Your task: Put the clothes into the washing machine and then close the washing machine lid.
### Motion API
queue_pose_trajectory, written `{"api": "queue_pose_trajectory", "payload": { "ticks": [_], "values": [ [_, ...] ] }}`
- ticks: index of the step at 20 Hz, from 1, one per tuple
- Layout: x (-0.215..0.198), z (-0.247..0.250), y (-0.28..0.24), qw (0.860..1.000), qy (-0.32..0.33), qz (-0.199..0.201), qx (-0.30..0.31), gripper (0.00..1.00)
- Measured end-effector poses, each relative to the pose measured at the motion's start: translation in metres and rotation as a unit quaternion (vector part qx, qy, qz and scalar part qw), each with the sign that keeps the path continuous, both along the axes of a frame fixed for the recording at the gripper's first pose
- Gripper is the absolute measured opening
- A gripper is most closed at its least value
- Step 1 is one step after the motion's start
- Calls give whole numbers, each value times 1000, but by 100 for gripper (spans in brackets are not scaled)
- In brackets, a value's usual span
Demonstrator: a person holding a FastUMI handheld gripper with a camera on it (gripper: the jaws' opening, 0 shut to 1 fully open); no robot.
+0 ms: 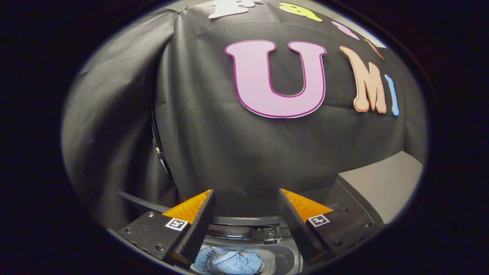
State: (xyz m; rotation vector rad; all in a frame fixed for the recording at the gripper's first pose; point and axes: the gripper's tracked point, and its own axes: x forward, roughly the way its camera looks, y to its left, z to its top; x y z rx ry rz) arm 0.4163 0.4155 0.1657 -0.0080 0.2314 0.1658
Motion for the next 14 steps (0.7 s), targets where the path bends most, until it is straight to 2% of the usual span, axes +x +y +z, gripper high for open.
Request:
{"api": "queue_pose_trajectory", "payload": {
  "ticks": [4, 9, 14],
  "values": [
    [-20, -7, -1, 1000, 10, 3, 0, 98],
    [-62, -31, -4, 998, 66, 21, 4, 98],
    [-86, -28, -10, 997, 53, 37, 46, 97]
  ]
}}
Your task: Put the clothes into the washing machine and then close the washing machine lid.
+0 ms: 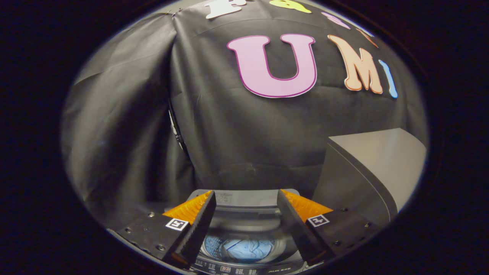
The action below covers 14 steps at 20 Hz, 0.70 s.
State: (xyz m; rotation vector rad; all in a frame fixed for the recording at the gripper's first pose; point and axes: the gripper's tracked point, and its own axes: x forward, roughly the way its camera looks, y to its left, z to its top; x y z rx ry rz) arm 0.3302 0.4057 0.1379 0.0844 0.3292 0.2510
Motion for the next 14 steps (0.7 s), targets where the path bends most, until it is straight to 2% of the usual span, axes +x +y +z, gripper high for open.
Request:
{"api": "queue_pose_trajectory", "payload": {
  "ticks": [10, 14],
  "values": [
    [-41, 52, -61, 997, -76, -8, 17, 97],
    [-63, 75, -94, 994, -108, -12, 5, 97]
  ]
}}
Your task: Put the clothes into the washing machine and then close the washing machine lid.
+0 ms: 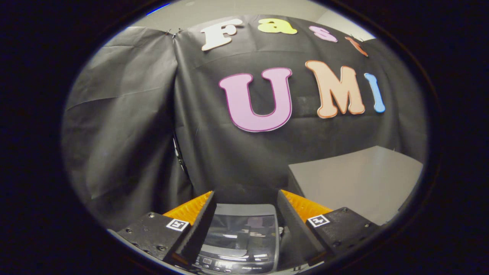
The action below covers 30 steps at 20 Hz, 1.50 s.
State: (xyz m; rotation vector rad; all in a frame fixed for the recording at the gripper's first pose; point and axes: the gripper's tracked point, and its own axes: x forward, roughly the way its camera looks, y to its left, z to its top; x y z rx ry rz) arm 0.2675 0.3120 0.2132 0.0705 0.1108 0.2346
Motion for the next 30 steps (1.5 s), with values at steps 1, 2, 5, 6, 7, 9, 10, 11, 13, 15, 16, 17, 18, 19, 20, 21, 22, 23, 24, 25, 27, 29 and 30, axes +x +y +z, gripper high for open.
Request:
{"api": "queue_pose_trajectory", "payload": {
  "ticks": [1, 2, 5, 6, 7, 9, 10, 11, 13, 15, 16, 17, 18, 19, 20, 21, 22, 23, 24, 25, 27, 29, 30],
  "values": [
    [-5, 7, -9, 1000, -9, -2, -3, 97],
    [-13, 14, -19, 1000, -19, -5, -5, 97],
    [-36, 30, -56, 999, -46, -19, -17, 97],
    [-44, 32, -68, 998, -54, -22, -19, 97],
    [-53, 34, -78, 998, -64, -20, -18, 97],
    [-74, 38, -101, 996, -89, -22, -15, 97],
    [-84, 38, -113, 994, -101, -25, -16, 97],
    [-94, 37, -123, 993, -110, -25, -20, 97],
    [-115, 27, -139, 992, -120, -23, -32, 97],
    [-132, 9, -157, 991, -125, -24, -39, 97],
    [-141, -2, -165, 991, -123, -21, -36, 97],
    [-149, -11, -171, 992, -124, -18, -31, 97],
    [-156, -19, -179, 991, -127, -17, -27, 97],
    [-163, -29, -188, 991, -131, -18, -24, 96],
    [-169, -39, -196, 991, -132, -20, -23, 96],
    [-175, -48, -205, 990, -137, -22, -25, 96],
    [-184, -56, -212, 989, -143, -23, -33, 96],
    [-191, -65, -219, 987, -151, -24, -44, 96],
    [-196, -72, -226, 986, -155, -25, -56, 96],
    [-200, -80, -233, 986, -153, -29, -64, 96],
    [-209, -102, -243, 988, -136, -32, -57, 96],
    [-218, -117, -247, 990, -127, -34, -47, 96],
    [-221, -123, -250, 990, -125, -38, -46, 96]
  ]
}}
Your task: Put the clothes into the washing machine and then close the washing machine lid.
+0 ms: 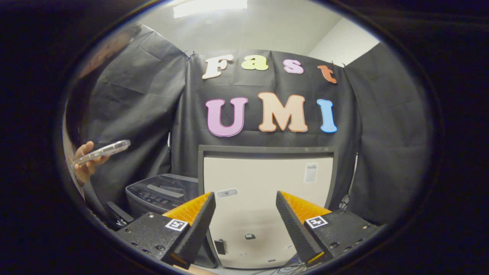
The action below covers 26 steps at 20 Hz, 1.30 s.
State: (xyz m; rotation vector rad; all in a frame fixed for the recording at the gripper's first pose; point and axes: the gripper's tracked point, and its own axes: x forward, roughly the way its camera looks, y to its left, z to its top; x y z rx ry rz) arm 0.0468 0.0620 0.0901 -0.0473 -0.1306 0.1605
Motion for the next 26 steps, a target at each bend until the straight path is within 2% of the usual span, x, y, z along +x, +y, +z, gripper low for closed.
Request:
{"api": "queue_pose_trajectory", "payload": {
  "ticks": [4, 7, 16, 18, 21, 26],
  "values": [
    [-11, -29, -14, 1000, 8, -16, -15, 96],
    [-15, -50, -24, 999, 29, -21, 3, 95],
    [1, -70, -20, 997, 68, 25, 26, 95],
    [7, -68, -23, 996, 73, 26, 36, 95],
    [13, -60, -25, 997, 66, 28, 13, 96],
    [5, -80, -24, 995, 85, 42, 21, 96]
  ]
}}
